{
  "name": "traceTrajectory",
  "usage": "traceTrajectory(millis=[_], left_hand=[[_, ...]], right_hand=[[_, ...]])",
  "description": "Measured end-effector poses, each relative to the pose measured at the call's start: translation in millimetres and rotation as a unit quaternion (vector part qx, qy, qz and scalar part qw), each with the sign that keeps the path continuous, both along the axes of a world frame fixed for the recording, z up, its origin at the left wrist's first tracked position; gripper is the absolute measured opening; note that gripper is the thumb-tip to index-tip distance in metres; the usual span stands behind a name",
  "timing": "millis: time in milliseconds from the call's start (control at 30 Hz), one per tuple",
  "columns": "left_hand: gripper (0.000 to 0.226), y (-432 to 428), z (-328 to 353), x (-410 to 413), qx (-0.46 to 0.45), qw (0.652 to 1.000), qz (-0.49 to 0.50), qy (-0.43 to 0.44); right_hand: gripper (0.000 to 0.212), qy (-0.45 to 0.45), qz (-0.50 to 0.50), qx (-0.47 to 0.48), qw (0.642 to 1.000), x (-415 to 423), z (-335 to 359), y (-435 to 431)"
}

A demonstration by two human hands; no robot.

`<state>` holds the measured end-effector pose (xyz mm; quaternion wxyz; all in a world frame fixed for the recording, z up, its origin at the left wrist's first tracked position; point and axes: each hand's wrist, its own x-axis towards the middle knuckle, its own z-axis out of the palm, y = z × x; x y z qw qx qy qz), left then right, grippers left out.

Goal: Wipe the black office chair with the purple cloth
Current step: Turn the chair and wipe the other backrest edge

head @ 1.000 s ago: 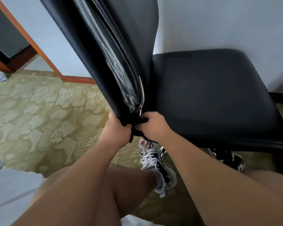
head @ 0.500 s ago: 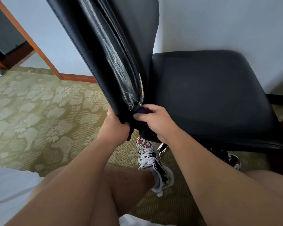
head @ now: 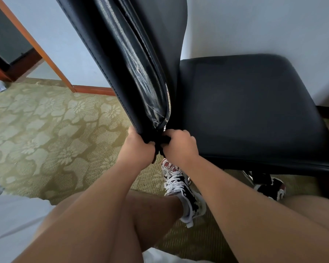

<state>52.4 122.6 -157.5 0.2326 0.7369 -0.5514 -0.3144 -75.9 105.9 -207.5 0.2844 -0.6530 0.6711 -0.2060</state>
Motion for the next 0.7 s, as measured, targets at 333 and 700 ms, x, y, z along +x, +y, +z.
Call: traceTrajectory(millis=[333,700], left_hand=[[0.04,-5,10,0,0.023,1.0,-0.006,-0.002],[0.048,5,12,-2,0.038,0.998,-0.042,-0.025]], right_hand=[[0.025,-0.479,-0.115,0.074,0.867,0,21,7],[0.027,-0.005,-0.053,-0.095,0.994,17,-17,18]])
